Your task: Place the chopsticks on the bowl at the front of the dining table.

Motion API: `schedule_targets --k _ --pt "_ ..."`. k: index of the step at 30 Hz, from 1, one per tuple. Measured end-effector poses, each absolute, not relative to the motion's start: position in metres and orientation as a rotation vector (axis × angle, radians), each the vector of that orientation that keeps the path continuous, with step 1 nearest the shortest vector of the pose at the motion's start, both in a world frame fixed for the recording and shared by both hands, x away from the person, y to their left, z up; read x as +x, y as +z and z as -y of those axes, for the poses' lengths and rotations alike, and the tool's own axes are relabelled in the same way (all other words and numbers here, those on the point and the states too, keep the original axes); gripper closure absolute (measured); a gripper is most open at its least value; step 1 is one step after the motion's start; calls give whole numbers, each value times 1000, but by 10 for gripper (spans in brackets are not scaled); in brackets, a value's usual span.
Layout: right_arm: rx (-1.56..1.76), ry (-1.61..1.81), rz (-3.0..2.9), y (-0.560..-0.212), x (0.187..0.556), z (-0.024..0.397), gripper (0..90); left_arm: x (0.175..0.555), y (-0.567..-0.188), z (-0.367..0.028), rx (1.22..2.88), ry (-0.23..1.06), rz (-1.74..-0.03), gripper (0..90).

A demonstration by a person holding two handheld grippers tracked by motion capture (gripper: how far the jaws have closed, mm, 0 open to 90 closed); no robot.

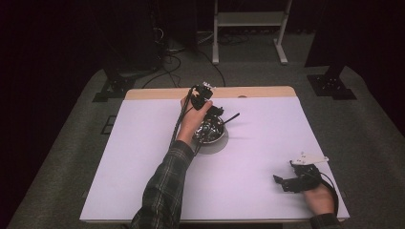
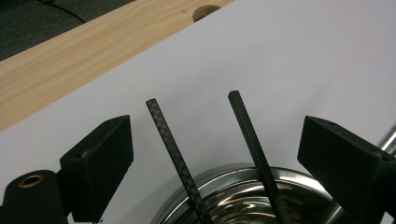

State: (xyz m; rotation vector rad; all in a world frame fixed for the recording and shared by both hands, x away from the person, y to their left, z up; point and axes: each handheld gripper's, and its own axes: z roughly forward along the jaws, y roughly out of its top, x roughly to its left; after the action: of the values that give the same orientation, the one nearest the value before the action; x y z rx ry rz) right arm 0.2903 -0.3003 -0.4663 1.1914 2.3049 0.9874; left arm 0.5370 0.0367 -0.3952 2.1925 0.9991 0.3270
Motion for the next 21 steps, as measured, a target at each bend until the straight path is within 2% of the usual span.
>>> schedule_targets --k 21 --pt "1191 988 -2304 -466 290 300 91 544 -406 -42 2198 322 -1064 94"
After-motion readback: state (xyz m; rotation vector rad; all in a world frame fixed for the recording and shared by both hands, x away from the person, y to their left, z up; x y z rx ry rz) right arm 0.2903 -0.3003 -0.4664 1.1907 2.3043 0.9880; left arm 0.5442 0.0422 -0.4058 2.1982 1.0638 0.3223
